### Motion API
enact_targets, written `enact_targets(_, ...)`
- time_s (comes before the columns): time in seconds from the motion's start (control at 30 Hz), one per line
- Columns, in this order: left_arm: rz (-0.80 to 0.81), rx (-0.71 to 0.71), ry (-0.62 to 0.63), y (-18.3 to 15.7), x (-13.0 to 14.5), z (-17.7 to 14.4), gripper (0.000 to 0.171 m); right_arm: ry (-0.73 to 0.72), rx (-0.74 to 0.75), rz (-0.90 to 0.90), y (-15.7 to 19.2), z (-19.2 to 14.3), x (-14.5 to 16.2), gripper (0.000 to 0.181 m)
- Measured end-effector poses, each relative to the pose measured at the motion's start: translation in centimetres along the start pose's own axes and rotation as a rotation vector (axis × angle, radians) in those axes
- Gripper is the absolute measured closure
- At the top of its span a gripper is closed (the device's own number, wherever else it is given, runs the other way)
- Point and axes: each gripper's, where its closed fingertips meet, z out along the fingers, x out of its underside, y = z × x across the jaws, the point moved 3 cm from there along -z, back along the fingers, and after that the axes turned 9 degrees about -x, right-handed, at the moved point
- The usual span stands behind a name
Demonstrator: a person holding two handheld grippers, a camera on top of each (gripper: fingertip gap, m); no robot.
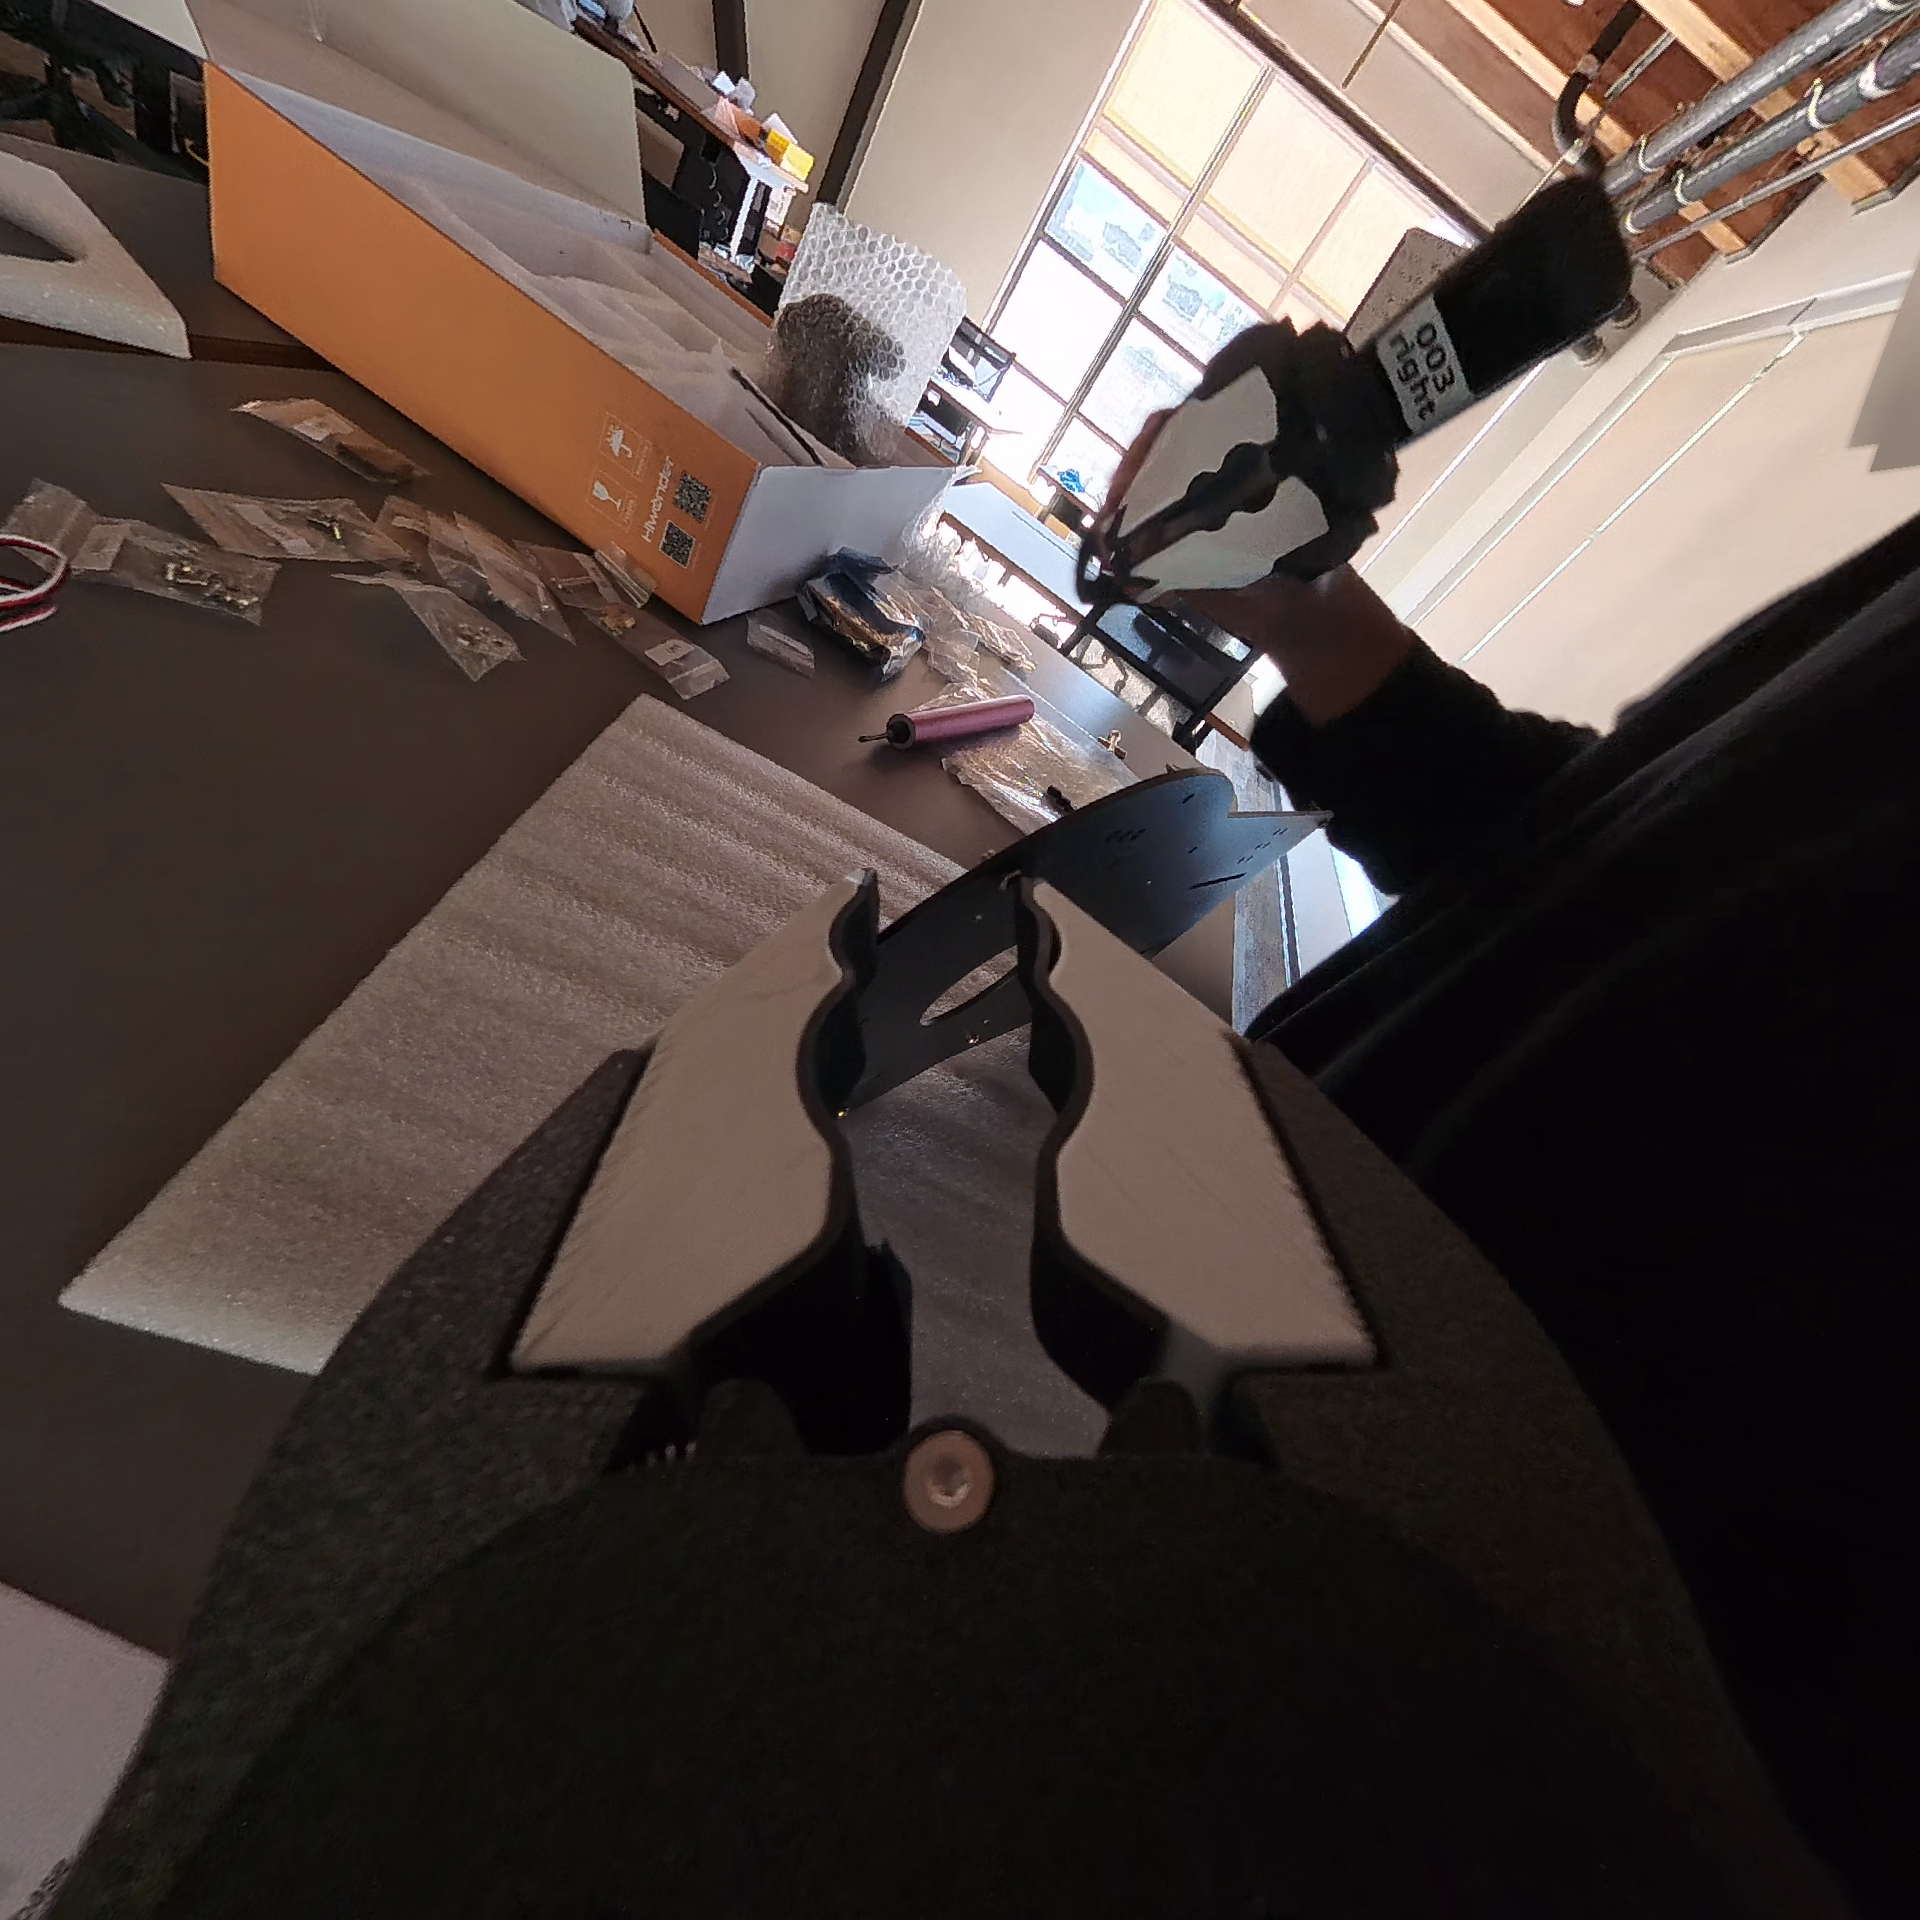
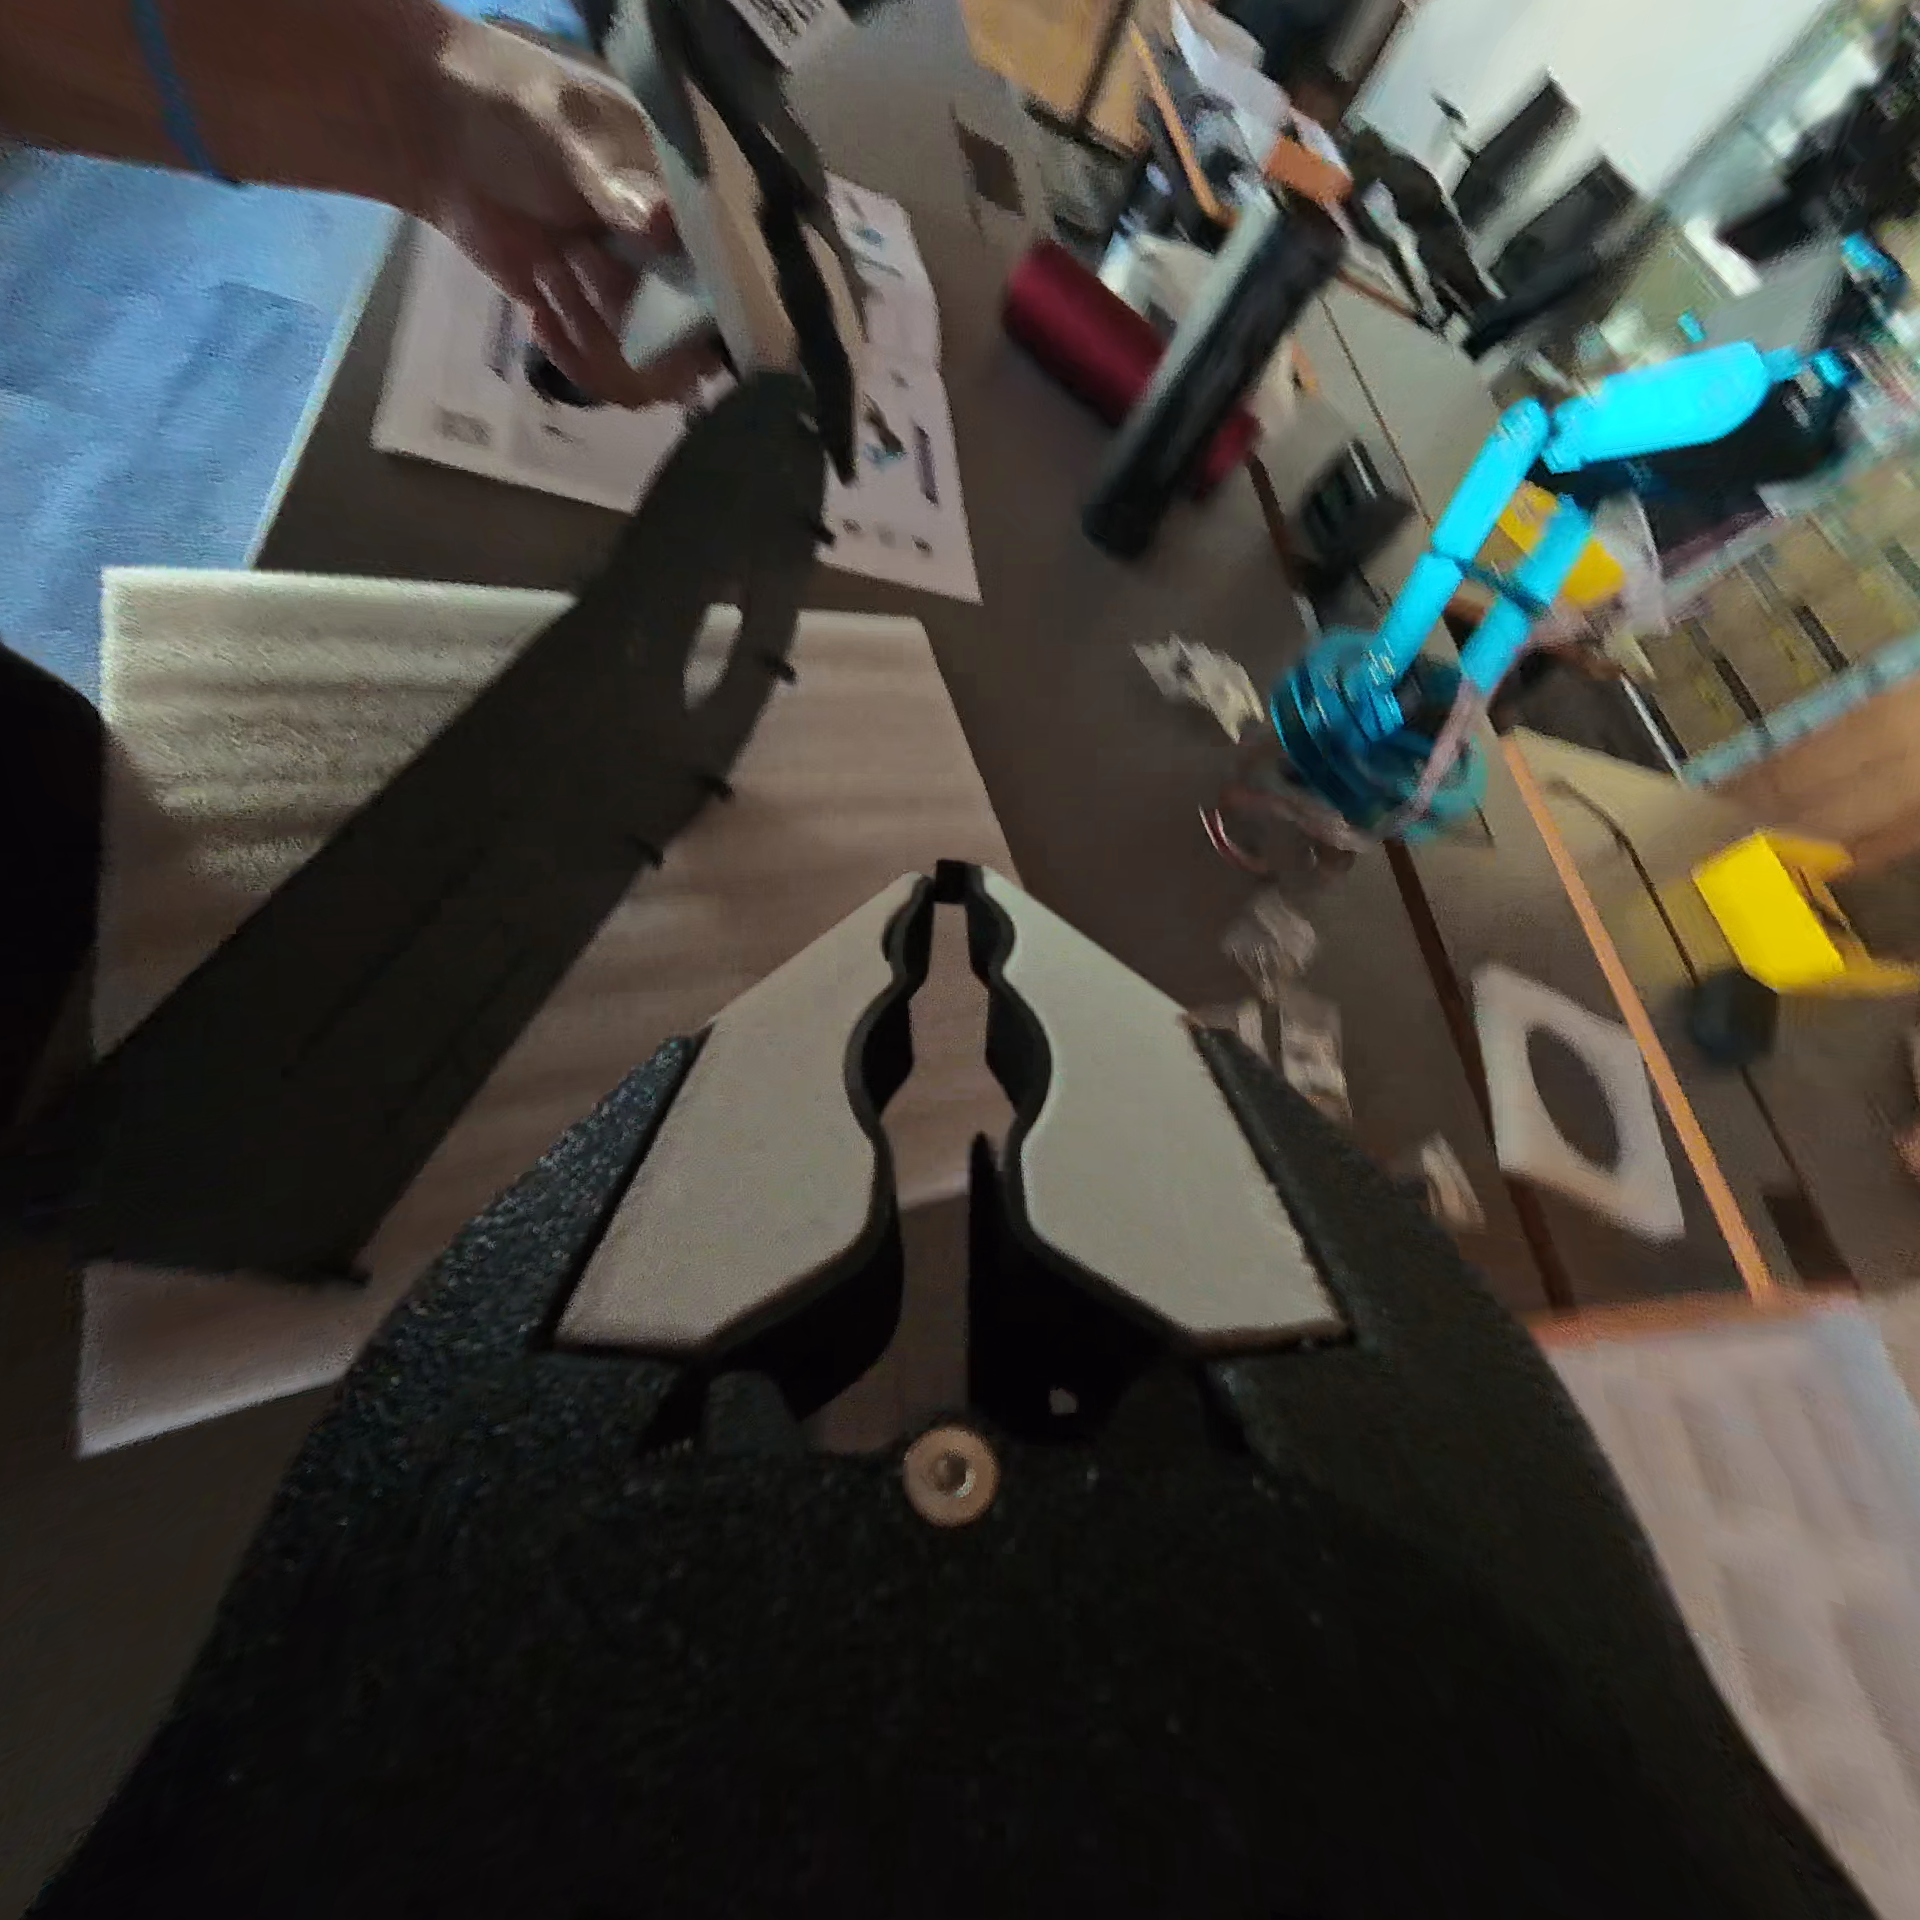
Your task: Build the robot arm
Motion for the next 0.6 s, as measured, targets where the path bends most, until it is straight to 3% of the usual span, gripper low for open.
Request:
enact_targets(0.23,-0.003,0.029,0.001,0.1,0.0,0.0,0.147,-0.048,-0.241,-0.115,-0.7,7.2,-2.9,0.176)
enact_targets(0.47,-0.013,0.037,0.004,0.1,0.0,-0.1,0.147,0.075,-0.233,-0.231,-3.9,9.0,-1.6,0.176)
enact_targets(0.6,-0.007,0.026,0.010,0.0,0.1,-0.1,0.146,0.029,-0.260,-0.287,-3.3,9.9,-2.3,0.175)
